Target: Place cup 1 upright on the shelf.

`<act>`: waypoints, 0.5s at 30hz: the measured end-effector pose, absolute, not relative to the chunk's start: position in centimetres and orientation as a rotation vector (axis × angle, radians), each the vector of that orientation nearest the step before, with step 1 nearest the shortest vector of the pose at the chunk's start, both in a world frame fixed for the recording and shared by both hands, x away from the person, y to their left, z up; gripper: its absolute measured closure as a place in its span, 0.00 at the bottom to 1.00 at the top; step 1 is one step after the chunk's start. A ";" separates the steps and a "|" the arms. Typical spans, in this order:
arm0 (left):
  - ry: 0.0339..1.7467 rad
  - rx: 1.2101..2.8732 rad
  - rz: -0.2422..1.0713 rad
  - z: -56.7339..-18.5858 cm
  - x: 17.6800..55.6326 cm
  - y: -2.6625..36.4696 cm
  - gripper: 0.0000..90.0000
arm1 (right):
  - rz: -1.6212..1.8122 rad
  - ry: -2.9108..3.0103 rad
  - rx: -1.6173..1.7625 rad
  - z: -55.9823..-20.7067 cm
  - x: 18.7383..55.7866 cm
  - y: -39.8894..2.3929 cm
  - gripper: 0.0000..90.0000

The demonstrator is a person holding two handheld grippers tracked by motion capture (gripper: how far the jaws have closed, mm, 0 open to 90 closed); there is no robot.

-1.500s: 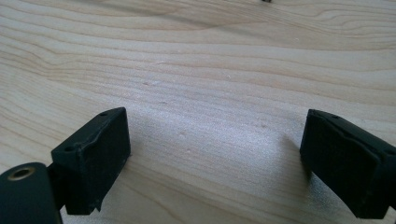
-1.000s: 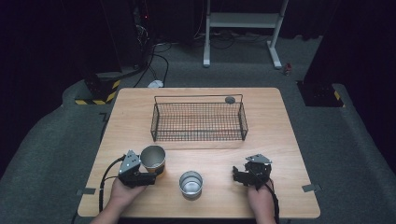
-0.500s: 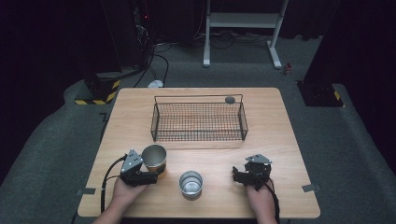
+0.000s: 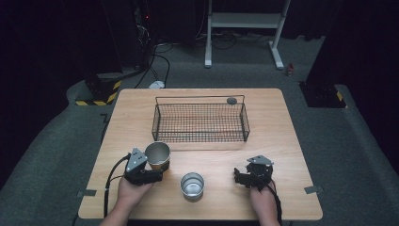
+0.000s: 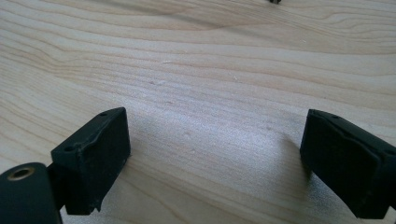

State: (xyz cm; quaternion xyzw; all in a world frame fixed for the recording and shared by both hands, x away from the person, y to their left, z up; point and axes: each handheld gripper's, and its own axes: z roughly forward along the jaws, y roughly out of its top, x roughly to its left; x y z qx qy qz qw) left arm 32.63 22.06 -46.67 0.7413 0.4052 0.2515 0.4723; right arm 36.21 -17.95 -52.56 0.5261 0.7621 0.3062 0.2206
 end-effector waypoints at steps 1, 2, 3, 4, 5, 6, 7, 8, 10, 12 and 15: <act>0.992 1.806 0.617 -46.5 32.6 22.1 0.18 | 0.847 2.107 1.455 -52.6 36.2 -17.9 0.10; 0.998 1.793 0.610 -46.3 32.6 22.2 0.18 | 0.848 2.106 1.456 -52.6 36.1 -17.9 0.10; 0.999 1.788 0.608 -46.1 32.6 22.3 0.18 | 0.848 2.109 1.454 -52.6 36.1 -17.9 0.10; 1.000 1.782 0.601 -45.9 32.7 22.4 0.18 | 0.848 2.109 1.454 -52.6 36.1 -17.9 0.10; 0.993 1.789 0.603 -45.6 32.7 22.4 0.18 | 0.848 2.109 1.454 -52.6 36.1 -17.9 0.10; 0.985 1.802 0.609 -45.4 32.7 22.5 0.18 | 0.849 2.111 1.453 -52.6 36.1 -17.9 0.10; 0.971 1.814 0.615 -45.1 32.7 22.5 0.18 | 0.850 2.111 1.456 -52.6 36.1 -17.9 0.09; 0.964 1.820 0.623 -45.0 32.8 22.5 0.18 | 0.850 2.113 1.455 -52.6 36.1 -17.9 0.09; 0.963 1.813 0.619 -44.7 32.8 22.6 0.18 | 0.851 2.112 1.454 -52.6 36.1 -17.9 0.10; 0.973 1.789 0.607 -44.5 32.8 22.6 0.18 | 0.851 2.115 1.450 -52.6 36.0 -17.9 0.10; 0.973 1.771 0.601 -44.3 33.1 22.6 0.18 | 0.849 2.118 1.448 -52.5 36.0 -17.9 0.09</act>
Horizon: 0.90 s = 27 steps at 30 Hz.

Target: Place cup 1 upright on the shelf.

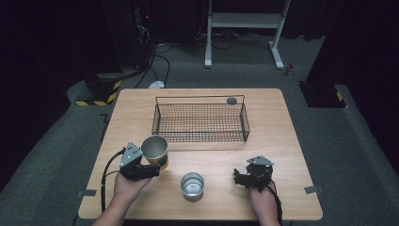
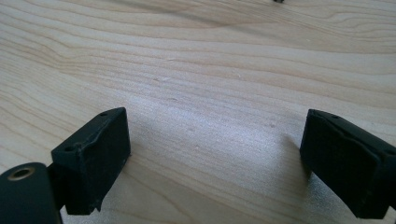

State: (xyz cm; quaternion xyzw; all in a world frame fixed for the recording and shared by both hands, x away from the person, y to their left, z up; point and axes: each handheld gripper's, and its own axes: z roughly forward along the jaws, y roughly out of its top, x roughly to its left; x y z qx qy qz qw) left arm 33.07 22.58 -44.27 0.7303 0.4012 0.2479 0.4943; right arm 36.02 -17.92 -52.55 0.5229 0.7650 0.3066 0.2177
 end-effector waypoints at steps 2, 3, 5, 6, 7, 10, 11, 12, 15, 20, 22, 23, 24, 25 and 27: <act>0.961 1.777 0.601 -44.2 33.4 22.5 0.18 | 0.853 2.124 1.441 -52.6 36.1 -17.9 0.09; 0.960 1.777 0.600 -44.1 33.5 22.3 0.18 | 0.853 2.126 1.440 -52.6 36.1 -17.9 0.09; 0.962 1.777 0.596 -43.8 33.8 22.1 0.18 | 0.854 2.126 1.439 -52.6 36.1 -17.9 0.10; 0.958 1.776 0.597 -43.7 33.9 22.1 0.18 | 0.854 2.125 1.441 -52.6 36.1 -17.9 0.10; 0.955 1.774 0.602 -43.5 34.0 22.0 0.18 | 0.854 2.124 1.441 -52.6 36.1 -17.9 0.10; 0.946 1.772 0.613 -43.0 34.3 21.8 0.18 | 0.855 2.127 1.439 -52.6 36.1 -17.9 0.09; 0.941 1.765 0.616 -42.8 34.4 21.8 0.18 | 0.855 2.129 1.438 -52.6 36.1 -17.9 0.09; 0.940 1.757 0.614 -42.7 34.5 21.7 0.18 | 0.855 2.131 1.435 -52.6 36.1 -17.9 0.09; 0.948 1.736 0.588 -42.6 35.0 21.7 0.18 | 0.854 2.130 1.436 -52.6 36.1 -17.9 0.10; 0.956 1.727 0.576 -42.2 36.0 21.6 0.18 | 0.854 2.128 1.438 -52.6 36.1 -17.9 0.10; 0.960 1.711 0.575 -41.9 36.1 21.6 0.18 | 0.854 2.128 1.438 -52.6 36.1 -17.9 0.09; 0.967 1.697 0.575 -41.8 36.2 21.7 0.18 | 0.852 2.130 1.436 -52.5 36.1 -17.9 0.09; 0.970 1.687 0.571 -41.6 36.3 21.7 0.18 | 0.852 2.131 1.433 -52.5 36.1 -17.9 0.09; 0.966 1.690 0.578 -41.4 36.4 21.7 0.18 | 0.852 2.131 1.434 -52.5 36.1 -17.9 0.09; 0.960 1.695 0.604 -41.2 36.5 21.6 0.18 | 0.854 2.134 1.432 -52.5 36.2 -17.9 0.09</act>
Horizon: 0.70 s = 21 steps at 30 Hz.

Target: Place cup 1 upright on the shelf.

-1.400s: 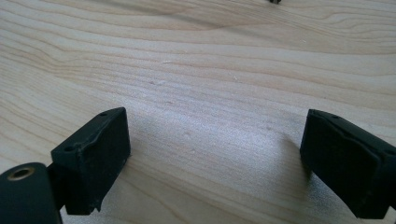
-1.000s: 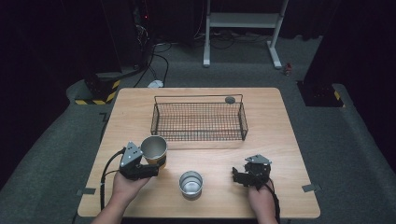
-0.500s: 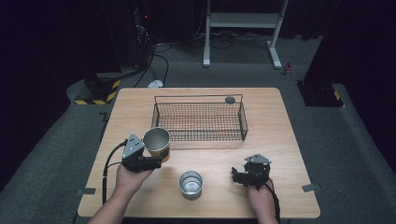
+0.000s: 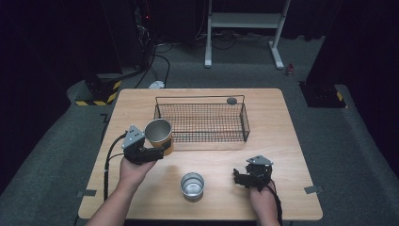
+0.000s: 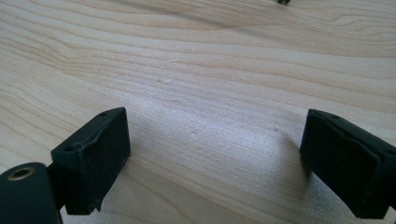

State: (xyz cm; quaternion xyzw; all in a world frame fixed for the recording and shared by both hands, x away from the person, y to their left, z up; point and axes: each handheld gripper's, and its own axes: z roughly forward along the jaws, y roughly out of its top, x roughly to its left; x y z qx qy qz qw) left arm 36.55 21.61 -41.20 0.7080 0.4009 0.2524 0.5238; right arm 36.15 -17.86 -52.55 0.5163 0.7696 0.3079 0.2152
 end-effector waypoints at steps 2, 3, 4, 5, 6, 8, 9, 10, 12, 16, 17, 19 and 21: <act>0.952 1.690 0.605 -41.0 36.8 21.5 0.18 | 0.855 2.134 1.435 -52.6 36.2 -17.8 0.09; 0.951 1.691 0.603 -40.9 36.9 21.5 0.18 | 0.855 2.133 1.435 -52.6 36.1 -17.8 0.09; 0.954 1.688 0.600 -40.8 37.0 21.5 0.18 | 0.855 2.134 1.435 -52.6 36.1 -17.8 0.09; 0.956 1.689 0.598 -40.7 37.1 21.4 0.18 | 0.854 2.134 1.432 -52.6 36.2 -17.8 0.10; 0.956 1.692 0.597 -40.6 37.3 21.4 0.18 | 0.854 2.134 1.431 -52.6 36.2 -17.8 0.10; 0.953 1.695 0.606 -40.4 37.7 21.2 0.18 | 0.854 2.135 1.427 -52.6 36.2 -17.9 0.09; 0.950 1.695 0.613 -40.3 37.9 21.1 0.18 | 0.855 2.135 1.430 -52.6 36.2 -17.9 0.09; 0.944 1.692 0.623 -40.1 38.1 20.9 0.18 | 0.855 2.138 1.426 -52.6 36.2 -17.9 0.09; 0.943 1.691 0.627 -39.8 38.4 20.7 0.18 | 0.854 2.140 1.426 -52.5 36.2 -17.8 0.09; 0.954 1.689 0.624 -39.5 39.1 20.4 0.18 | 0.854 2.140 1.423 -52.6 36.2 -17.8 0.10; 0.956 1.695 0.631 -39.4 39.4 20.2 0.18 | 0.857 2.139 1.422 -52.6 36.2 -17.8 0.10; 0.953 1.703 0.639 -39.2 39.9 19.9 0.18 | 0.857 2.140 1.421 -52.6 36.2 -17.8 0.09; 0.947 1.703 0.651 -38.9 40.3 19.7 0.18 | 0.855 2.145 1.419 -52.5 36.2 -17.8 0.09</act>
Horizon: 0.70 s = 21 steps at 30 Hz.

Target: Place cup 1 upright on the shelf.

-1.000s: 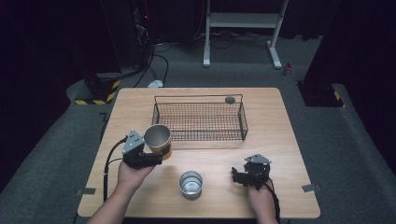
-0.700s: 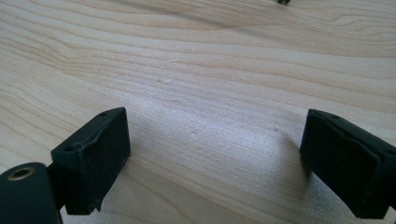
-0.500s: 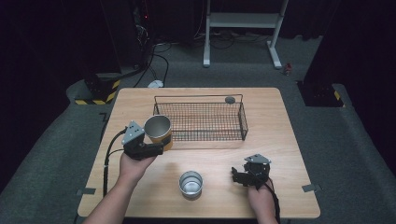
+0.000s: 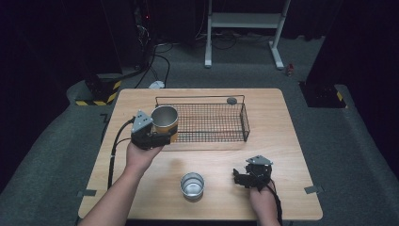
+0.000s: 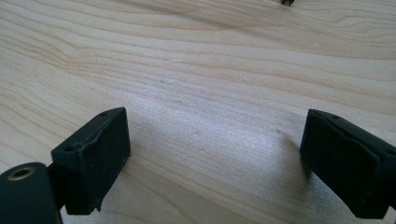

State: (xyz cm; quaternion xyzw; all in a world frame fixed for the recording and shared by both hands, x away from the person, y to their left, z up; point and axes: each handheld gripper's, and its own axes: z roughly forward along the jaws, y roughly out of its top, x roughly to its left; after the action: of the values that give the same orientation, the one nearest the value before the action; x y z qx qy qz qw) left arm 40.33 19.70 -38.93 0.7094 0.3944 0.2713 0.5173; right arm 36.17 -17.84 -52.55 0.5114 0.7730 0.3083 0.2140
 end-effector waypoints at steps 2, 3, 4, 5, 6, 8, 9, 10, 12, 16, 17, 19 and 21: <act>0.953 1.692 0.645 -38.7 40.8 19.5 0.18 | 0.858 2.143 1.421 -52.6 36.2 -17.8 0.10; 0.958 1.693 0.644 -38.6 41.0 19.4 0.18 | 0.858 2.142 1.418 -52.6 36.2 -17.8 0.10; 0.960 1.694 0.642 -38.5 41.2 19.4 0.18 | 0.857 2.143 1.419 -52.6 36.1 -17.8 0.10; 0.963 1.695 0.639 -38.4 41.4 19.3 0.18 | 0.857 2.143 1.416 -52.6 36.2 -17.8 0.10; 0.962 1.695 0.642 -38.3 41.6 19.2 0.18 | 0.857 2.143 1.415 -52.6 36.2 -17.8 0.10; 0.965 1.705 0.661 -38.2 42.1 19.0 0.18 | 0.858 2.143 1.419 -52.6 36.1 -17.8 0.10; 0.962 1.707 0.670 -38.2 42.3 18.9 0.18 | 0.858 2.144 1.418 -52.6 36.2 -17.8 0.09; 0.965 1.702 0.669 -38.1 42.5 18.9 0.18 | 0.859 2.143 1.420 -52.6 36.2 -17.8 0.09; 0.975 1.688 0.656 -38.2 42.9 18.8 0.18 | 0.859 2.143 1.420 -52.6 36.2 -17.8 0.09; 0.994 1.693 0.647 -38.7 43.4 18.5 0.18 | 0.859 2.143 1.420 -52.6 36.2 -17.8 0.10; 0.999 1.698 0.652 -38.8 43.6 18.4 0.18 | 0.859 2.143 1.420 -52.6 36.2 -17.8 0.09; 0.999 1.698 0.653 -38.9 43.9 18.2 0.18 | 0.857 2.144 1.420 -52.5 36.2 -17.8 0.10; 1.004 1.694 0.649 -39.1 44.2 18.1 0.18 | 0.857 2.145 1.420 -52.5 36.2 -17.8 0.09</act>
State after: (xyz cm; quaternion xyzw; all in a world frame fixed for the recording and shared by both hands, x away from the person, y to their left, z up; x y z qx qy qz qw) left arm 44.18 18.11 -39.08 0.7032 0.4167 0.2695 0.5093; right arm 36.16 -17.80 -52.55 0.5115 0.7729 0.3089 0.2134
